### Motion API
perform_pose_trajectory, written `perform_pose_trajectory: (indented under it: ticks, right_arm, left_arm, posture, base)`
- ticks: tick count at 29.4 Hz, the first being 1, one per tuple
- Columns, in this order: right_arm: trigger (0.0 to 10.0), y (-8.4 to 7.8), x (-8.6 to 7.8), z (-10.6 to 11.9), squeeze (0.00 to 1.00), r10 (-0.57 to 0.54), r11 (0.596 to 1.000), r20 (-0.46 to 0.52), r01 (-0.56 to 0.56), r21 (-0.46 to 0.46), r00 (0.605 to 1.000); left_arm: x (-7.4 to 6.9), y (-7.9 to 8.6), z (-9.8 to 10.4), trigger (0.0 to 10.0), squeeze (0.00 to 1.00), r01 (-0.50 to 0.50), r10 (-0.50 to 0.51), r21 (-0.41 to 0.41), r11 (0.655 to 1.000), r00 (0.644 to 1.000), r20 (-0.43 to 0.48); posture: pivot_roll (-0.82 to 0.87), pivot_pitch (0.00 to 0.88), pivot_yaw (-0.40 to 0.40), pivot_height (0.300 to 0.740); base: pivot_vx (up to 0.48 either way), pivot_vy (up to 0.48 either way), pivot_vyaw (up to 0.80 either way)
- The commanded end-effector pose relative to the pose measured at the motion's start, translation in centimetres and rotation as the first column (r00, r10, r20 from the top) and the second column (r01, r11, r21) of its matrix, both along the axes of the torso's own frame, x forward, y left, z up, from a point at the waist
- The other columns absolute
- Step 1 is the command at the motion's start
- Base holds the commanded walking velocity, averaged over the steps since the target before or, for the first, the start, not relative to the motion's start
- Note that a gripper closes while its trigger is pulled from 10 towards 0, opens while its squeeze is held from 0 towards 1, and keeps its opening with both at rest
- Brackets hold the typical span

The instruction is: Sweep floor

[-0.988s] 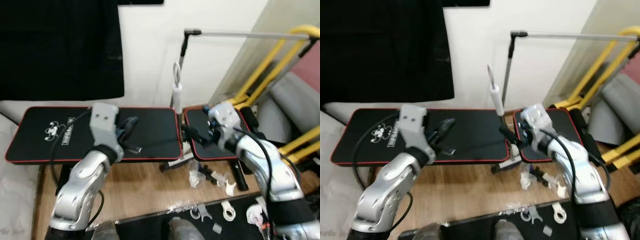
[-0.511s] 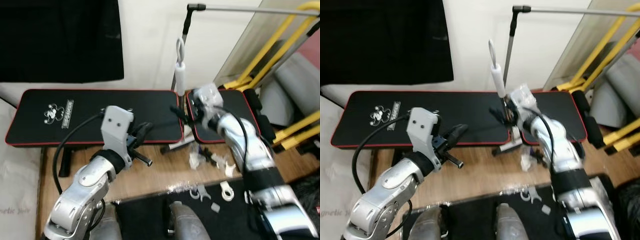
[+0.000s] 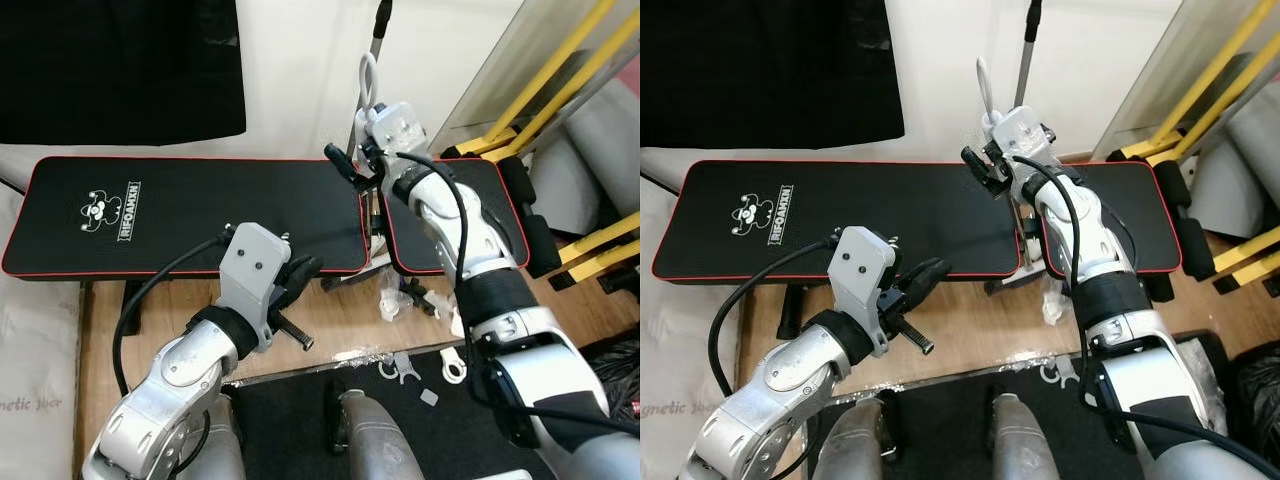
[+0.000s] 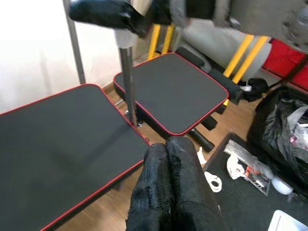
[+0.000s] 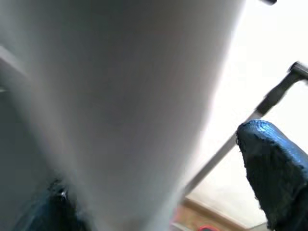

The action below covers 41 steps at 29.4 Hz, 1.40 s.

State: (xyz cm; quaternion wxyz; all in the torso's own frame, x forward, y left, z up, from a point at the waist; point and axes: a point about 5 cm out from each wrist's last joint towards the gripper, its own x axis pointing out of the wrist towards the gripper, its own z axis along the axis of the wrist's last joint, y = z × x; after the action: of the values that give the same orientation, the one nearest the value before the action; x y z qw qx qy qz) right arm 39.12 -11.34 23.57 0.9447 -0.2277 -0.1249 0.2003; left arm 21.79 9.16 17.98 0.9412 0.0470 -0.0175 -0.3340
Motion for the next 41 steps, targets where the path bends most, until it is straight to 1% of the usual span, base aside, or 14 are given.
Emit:
perform_pose_trajectory:
  ticks: [1, 2, 3, 4, 16, 20, 21, 23, 26, 30, 33, 35, 37, 41]
  right_arm:
    - [9.6, 0.1, 0.1, -0.3, 0.0, -0.017, 1.0, 0.015, 0.018, -0.02, 1.0]
    - [9.6, 0.1, 0.1, -0.3, 0.0, -0.017, 1.0, 0.015, 0.018, -0.02, 1.0]
    - [1.3, 0.0, 0.3, -0.1, 0.0, -0.03, 0.999, 0.026, 0.031, -0.023, 0.999]
    - [0.0, -0.2, 0.4, -0.1, 0.0, -0.039, 0.999, 0.027, 0.039, -0.019, 0.999]
    - [0.0, -2.0, 0.4, -0.1, 0.0, -0.09, 0.996, 0.036, 0.09, 0.011, 0.995]
    - [0.0, -3.2, 0.2, 0.7, 0.0, -0.119, 0.988, 0.023, 0.116, 0.105, 0.993]
    - [0.0, -3.1, -0.1, 0.9, 0.0, -0.082, 0.988, 0.009, 0.08, 0.135, 0.997]
    - [0.0, -3.1, -0.1, 0.9, 0.0, -0.082, 0.988, 0.009, 0.08, 0.135, 0.997]
    - [0.0, -2.8, -0.7, 1.2, 0.0, -0.006, 0.992, 0.003, 0.006, 0.127, 1.0]
    - [0.0, -3.3, -1.4, 1.9, 0.0, 0.002, 0.996, 0.026, -0.004, 0.093, 1.0]
    - [0.0, -3.7, -2.0, 2.9, 0.0, 0.031, 0.991, 0.036, -0.036, 0.13, 0.999]
    - [0.0, -3.4, -2.5, 3.3, 0.0, 0.083, 0.984, 0.04, -0.089, 0.156, 0.996]
    - [0.0, -2.7, -3.7, 3.9, 0.0, 0.204, 0.955, 0.033, -0.207, 0.211, 0.978]
    - [0.0, -2.2, -4.8, 4.1, 0.0, 0.294, 0.929, 0.009, -0.289, 0.231, 0.956]
  left_arm:
    - [-0.9, -0.8, -0.2, 10.0, 0.0, 0.134, -0.134, 0.01, 0.991, 0.991, -0.023]
    - [-0.9, -0.8, -0.2, 10.0, 0.0, 0.134, -0.134, 0.01, 0.991, 0.991, -0.023]
    - [-0.9, -0.8, -0.2, 10.0, 0.0, 0.133, -0.133, 0.011, 0.991, 0.991, -0.022]
    - [-0.9, -0.9, -0.2, 10.0, 0.0, 0.132, -0.132, 0.01, 0.991, 0.991, -0.022]
    - [-0.4, -1.0, -0.3, 10.0, 0.0, 0.138, -0.138, 0.003, 0.99, 0.99, -0.019]
    - [0.2, -1.1, -0.4, 10.0, 0.0, 0.141, -0.141, -0.001, 0.99, 0.99, -0.015]
    - [0.3, -1.1, -0.4, 10.0, 0.0, 0.14, -0.14, -0.002, 0.99, 0.99, -0.011]
    - [0.3, -1.1, -0.4, 10.0, 0.0, 0.14, -0.14, -0.002, 0.99, 0.99, -0.011]
    - [0.7, -1.2, -0.4, 10.0, 0.0, 0.139, -0.139, -0.001, 0.99, 0.99, -0.005]
    - [1.1, -1.2, -0.5, 10.0, 0.0, 0.137, -0.137, -0.001, 0.991, 0.991, 0.005]
    - [1.5, -1.3, -0.5, 10.0, 0.0, 0.133, -0.133, 0.001, 0.991, 0.991, 0.015]
    - [1.7, -1.3, -0.5, 10.0, 0.0, 0.131, -0.131, 0.003, 0.991, 0.991, 0.018]
    - [1.9, -1.3, -0.6, 10.0, 0.0, 0.128, -0.129, 0.007, 0.992, 0.991, 0.024]
    - [2.1, -1.4, -0.7, 10.0, 0.0, 0.125, -0.125, 0.009, 0.992, 0.992, 0.025]
  posture:
    - [-0.03, 0.325, -0.143, 0.74]
    - [-0.03, 0.325, -0.143, 0.74]
    - [-0.03, 0.324, -0.143, 0.74]
    - [-0.03, 0.321, -0.142, 0.74]
    - [-0.05, 0.302, -0.133, 0.74]
    - [-0.07, 0.275, -0.128, 0.74]
    - [-0.08, 0.269, -0.126, 0.74]
    - [-0.08, 0.269, -0.126, 0.74]
    - [-0.09, 0.256, -0.125, 0.74]
    - [-0.1, 0.237, -0.124, 0.74]
    - [-0.11, 0.219, -0.123, 0.74]
    - [-0.11, 0.213, -0.122, 0.74]
    - [-0.12, 0.207, -0.121, 0.74]
    - [-0.12, 0.2, -0.121, 0.74]
  base:
    - [0.0, 0.0, 0.0]
    - [0.0, 0.0, 0.0]
    - [0.0, 0.0, 0.0]
    - [0.0, 0.0, 0.0]
    - [0.0, 0.0, 0.0]
    - [0.0, 0.0, 0.0]
    - [0.0, 0.0, 0.0]
    - [0.0, 0.0, 0.0]
    - [0.0, 0.0, 0.0]
    - [0.0, 0.0, 0.0]
    - [0.0, 0.0, 0.0]
    - [0.0, 0.0, 0.0]
    - [0.0, 0.0, 0.0]
    - [0.0, 0.0, 0.0]
